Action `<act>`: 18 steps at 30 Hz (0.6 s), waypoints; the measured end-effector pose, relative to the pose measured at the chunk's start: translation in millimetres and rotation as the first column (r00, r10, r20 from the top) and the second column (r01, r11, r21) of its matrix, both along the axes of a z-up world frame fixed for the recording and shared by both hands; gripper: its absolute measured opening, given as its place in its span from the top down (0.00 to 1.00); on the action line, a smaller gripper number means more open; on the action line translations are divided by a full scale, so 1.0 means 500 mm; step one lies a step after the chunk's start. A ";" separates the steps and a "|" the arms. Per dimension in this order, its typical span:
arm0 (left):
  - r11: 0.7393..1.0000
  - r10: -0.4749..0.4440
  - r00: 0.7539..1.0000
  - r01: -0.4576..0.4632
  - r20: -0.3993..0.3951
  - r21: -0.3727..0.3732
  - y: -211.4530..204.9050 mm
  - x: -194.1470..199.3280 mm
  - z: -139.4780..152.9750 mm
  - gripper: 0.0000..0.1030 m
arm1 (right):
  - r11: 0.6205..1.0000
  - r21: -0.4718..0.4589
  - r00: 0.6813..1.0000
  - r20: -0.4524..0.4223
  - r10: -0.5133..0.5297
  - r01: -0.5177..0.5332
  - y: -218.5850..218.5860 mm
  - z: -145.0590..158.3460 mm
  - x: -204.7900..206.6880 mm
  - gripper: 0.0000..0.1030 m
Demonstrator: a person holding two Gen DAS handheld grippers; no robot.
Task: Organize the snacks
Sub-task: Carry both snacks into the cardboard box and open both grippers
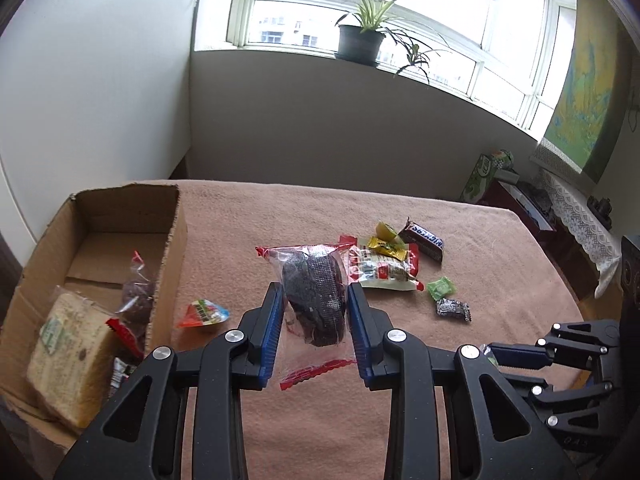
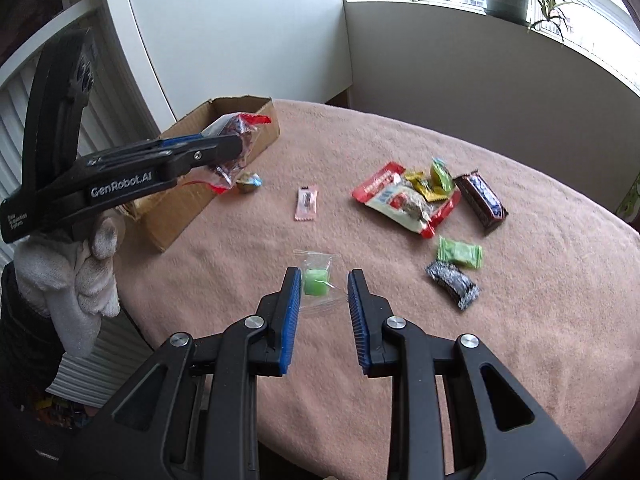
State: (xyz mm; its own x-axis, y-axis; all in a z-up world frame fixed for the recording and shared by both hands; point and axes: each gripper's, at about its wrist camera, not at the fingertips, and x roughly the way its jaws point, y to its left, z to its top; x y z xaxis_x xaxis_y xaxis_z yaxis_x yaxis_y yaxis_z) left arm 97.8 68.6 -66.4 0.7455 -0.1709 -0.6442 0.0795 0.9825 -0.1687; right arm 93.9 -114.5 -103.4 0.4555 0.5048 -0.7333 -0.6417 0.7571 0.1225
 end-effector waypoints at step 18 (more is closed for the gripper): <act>0.969 0.241 0.970 -0.241 0.017 0.045 0.261 -0.007 0.031 0.71 | 0.972 0.096 0.976 -0.001 0.216 -0.215 0.300 0.041 0.015 0.76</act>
